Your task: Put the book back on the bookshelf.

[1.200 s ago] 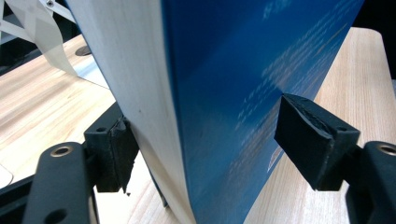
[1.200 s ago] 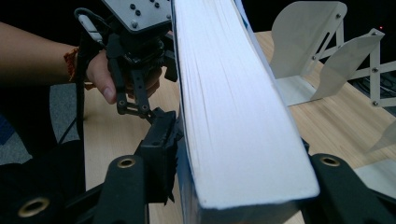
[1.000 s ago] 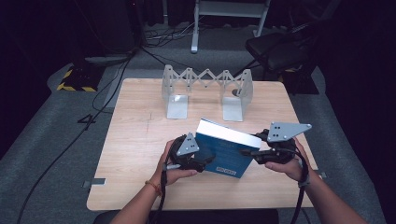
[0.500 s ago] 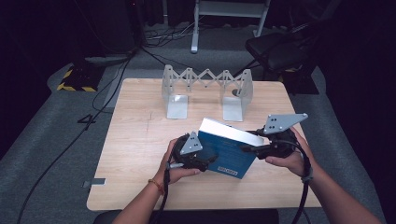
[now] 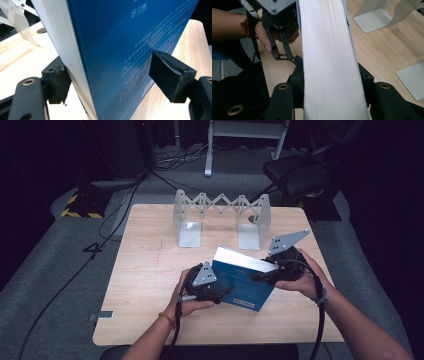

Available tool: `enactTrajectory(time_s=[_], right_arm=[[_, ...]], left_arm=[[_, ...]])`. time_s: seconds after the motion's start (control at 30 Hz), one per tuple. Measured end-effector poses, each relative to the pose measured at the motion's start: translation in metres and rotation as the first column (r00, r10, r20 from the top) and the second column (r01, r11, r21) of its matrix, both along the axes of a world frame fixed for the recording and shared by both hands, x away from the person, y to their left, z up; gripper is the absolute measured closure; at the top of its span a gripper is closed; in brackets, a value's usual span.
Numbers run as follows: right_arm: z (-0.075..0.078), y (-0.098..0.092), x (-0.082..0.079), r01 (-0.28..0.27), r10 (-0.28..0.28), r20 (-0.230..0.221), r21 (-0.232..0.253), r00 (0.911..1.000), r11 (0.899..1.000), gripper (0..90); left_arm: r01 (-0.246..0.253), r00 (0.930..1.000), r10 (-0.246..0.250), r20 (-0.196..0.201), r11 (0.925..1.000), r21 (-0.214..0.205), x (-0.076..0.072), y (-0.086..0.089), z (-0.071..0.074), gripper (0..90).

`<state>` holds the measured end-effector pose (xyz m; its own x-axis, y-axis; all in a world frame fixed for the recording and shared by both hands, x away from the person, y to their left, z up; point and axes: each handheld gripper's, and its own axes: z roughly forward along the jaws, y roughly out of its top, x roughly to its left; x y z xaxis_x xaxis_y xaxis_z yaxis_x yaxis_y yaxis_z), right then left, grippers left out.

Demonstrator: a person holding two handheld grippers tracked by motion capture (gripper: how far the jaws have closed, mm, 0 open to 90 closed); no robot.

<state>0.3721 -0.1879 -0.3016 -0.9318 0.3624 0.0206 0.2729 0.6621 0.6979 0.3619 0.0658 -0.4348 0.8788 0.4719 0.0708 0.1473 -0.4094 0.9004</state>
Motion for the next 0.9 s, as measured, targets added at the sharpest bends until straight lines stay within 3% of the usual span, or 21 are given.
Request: enactTrajectory(time_s=[0.33,0.47,0.6,0.7,0.83,0.9], right_arm=[[0.004,0.009,0.001,-0.009,0.009,-0.004,-0.066,1.0,0.998,57.7],[0.005,0.012,0.0,-0.022,0.022,0.0,-0.09,0.9998,0.996,59.2],[0.005,0.011,-0.001,-0.021,0.022,0.01,-0.089,0.9997,0.996,59.9],[0.004,0.011,-0.002,-0.018,0.02,0.02,-0.084,0.9996,0.996,60.2],[0.003,0.009,-0.003,-0.013,0.014,0.026,-0.065,0.9995,0.998,60.1],[0.002,0.009,-0.004,-0.011,0.013,0.028,-0.059,0.9995,0.998,60.1]], left_arm=[[-0.002,1.0,0.002,0.002,1.0,-0.002,-0.001,0.001,-0.001,22.4],[0.005,0.9997,-0.006,-0.026,0.9994,-0.035,0.0,0.005,-0.002,24.3],[-0.013,0.9991,0.013,-0.04,0.9999,-0.002,-0.002,0.013,-0.006,28.0],[-0.029,0.9952,0.031,-0.092,0.9993,0.024,-0.002,0.025,-0.011,27.2],[-0.083,0.9831,0.101,-0.153,0.9894,0.119,-0.003,0.04,-0.024,22.8],[-0.097,0.9733,0.126,-0.192,0.9832,0.155,-0.003,0.049,-0.031,21.0]])
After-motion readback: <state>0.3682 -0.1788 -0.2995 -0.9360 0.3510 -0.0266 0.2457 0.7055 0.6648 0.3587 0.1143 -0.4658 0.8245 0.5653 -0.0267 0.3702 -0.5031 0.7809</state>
